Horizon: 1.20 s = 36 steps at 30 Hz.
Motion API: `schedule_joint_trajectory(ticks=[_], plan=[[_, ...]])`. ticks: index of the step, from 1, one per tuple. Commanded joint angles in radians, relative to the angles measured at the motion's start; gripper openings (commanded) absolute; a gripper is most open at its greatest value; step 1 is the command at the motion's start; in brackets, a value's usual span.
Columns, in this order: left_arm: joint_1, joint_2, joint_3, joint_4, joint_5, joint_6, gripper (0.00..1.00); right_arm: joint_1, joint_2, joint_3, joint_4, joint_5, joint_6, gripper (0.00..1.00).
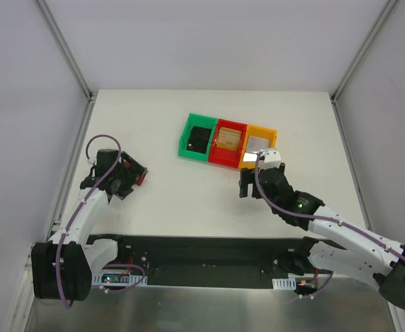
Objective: Take the credit cards out of the card holder
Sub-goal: Move the card holder to the center of the board.
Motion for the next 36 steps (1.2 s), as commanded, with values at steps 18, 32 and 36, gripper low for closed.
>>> schedule_joint_trajectory(ticks=[18,32,36], plan=[[0.140,0.196,0.114,-0.020,-0.160,-0.127,0.86,0.001,0.165,0.063,0.129,-0.197,0.013,0.97],[0.264,0.372,0.285,-0.004,-0.114,-0.001,0.66,0.001,0.143,0.060,0.122,-0.211,0.010,0.98],[0.264,0.438,0.301,0.016,-0.074,0.034,0.59,0.003,0.108,0.042,0.116,-0.202,0.010,0.98]])
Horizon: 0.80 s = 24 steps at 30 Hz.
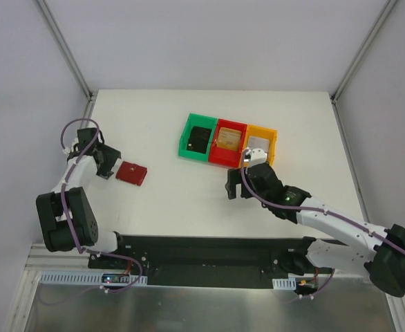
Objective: Take the credit cards out of the card holder
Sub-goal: Move the card holder to the center of the board.
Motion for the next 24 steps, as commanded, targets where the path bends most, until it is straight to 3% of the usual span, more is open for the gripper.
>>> schedule_joint_trajectory(ticks=[1,9,13,24], plan=[[0.008,0.058,0.030,0.007,0.034,0.074,0.59,0.001,-0.062,0.008,0.013,0.005,-0.003,0.98],[0.008,0.172,0.039,0.008,-0.009,0.145,0.44,0.002,-0.108,-0.009,-0.007,0.012,-0.004,0.98],[0.002,0.194,0.043,0.014,0.049,0.165,0.38,0.001,-0.136,-0.022,-0.021,0.023,-0.009,0.98],[-0.205,0.168,-0.018,0.054,0.066,0.251,0.38,0.002,-0.170,-0.059,-0.024,0.025,0.002,0.98]])
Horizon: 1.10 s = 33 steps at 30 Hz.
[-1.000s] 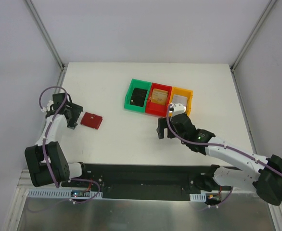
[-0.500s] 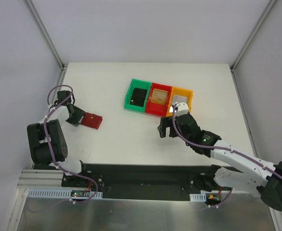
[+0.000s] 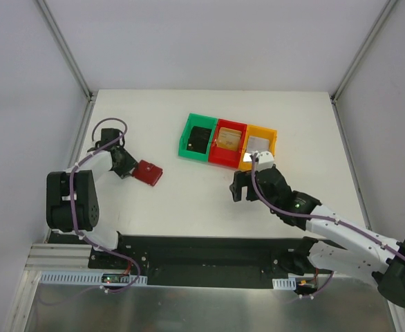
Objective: Take the credit cards out of the card holder
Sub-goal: Move the card holder to the center of the board.
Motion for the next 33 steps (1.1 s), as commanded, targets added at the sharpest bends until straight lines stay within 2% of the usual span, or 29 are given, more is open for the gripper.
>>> schedule_joint_trajectory(ticks=[1,10,17,20,23,25,29,30,33], plan=[[-0.087,-0.022,-0.043,0.015,0.007,0.059,0.38,0.001,-0.044,-0.021,-0.003,0.018,0.003,0.98],[-0.291,-0.034,-0.073,0.037,0.030,0.137,0.38,0.002,-0.076,-0.072,-0.003,0.000,0.010,0.98],[-0.440,-0.141,-0.156,0.118,0.059,0.137,0.38,0.001,-0.092,-0.097,-0.009,-0.031,0.015,0.98],[-0.472,-0.213,-0.179,0.121,0.021,0.091,0.41,0.001,-0.090,-0.103,-0.015,-0.048,0.016,0.98],[-0.474,-0.328,-0.201,0.121,-0.039,0.051,0.51,0.001,-0.088,-0.095,-0.032,-0.035,0.032,0.99],[-0.474,-0.417,-0.204,0.113,-0.074,0.044,0.62,0.002,-0.088,-0.094,-0.026,-0.032,0.050,0.98],[-0.474,-0.551,-0.216,0.060,-0.118,0.015,0.78,0.004,-0.059,-0.100,0.061,-0.063,0.093,0.98],[-0.474,-0.581,-0.237,0.049,-0.121,-0.008,0.99,0.007,-0.023,-0.086,0.068,-0.084,0.096,0.98],[-0.474,-0.644,-0.329,0.055,-0.051,-0.122,0.99,0.013,0.097,-0.006,0.060,-0.176,0.081,0.96]])
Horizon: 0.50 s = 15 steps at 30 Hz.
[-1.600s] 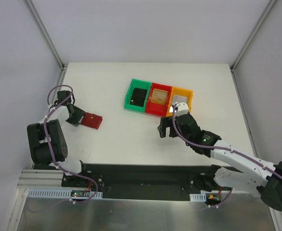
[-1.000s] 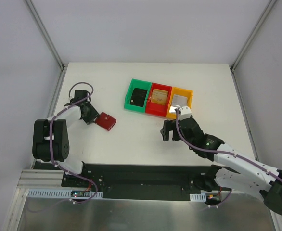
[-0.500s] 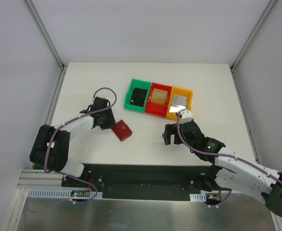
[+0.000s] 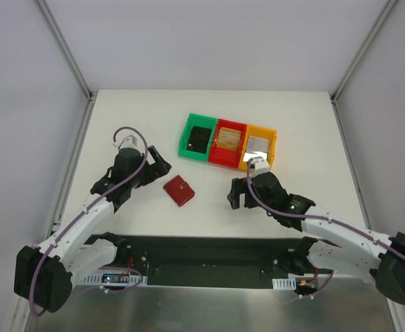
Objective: Take the credit cards out of the card holder
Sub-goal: Move the card holder to the center of the board.
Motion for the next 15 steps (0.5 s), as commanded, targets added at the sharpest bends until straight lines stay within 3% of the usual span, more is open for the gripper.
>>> schedule_joint_trajectory(ticks=[1,5,7,15], plan=[[0.002,-0.071,-0.138,-0.049,0.022,-0.172,0.99,0.014,0.166,0.120,0.043,-0.145,0.006,0.93],[-0.021,-0.129,-0.264,-0.040,0.054,-0.284,0.91,0.031,0.331,0.209,0.078,-0.222,0.022,0.75],[-0.024,-0.170,-0.315,-0.032,0.043,-0.337,0.83,0.034,0.397,0.239,0.106,-0.228,0.050,0.73],[-0.026,-0.263,-0.399,0.045,0.030,-0.387,0.71,0.074,0.625,0.383,0.178,-0.215,0.090,0.72]])
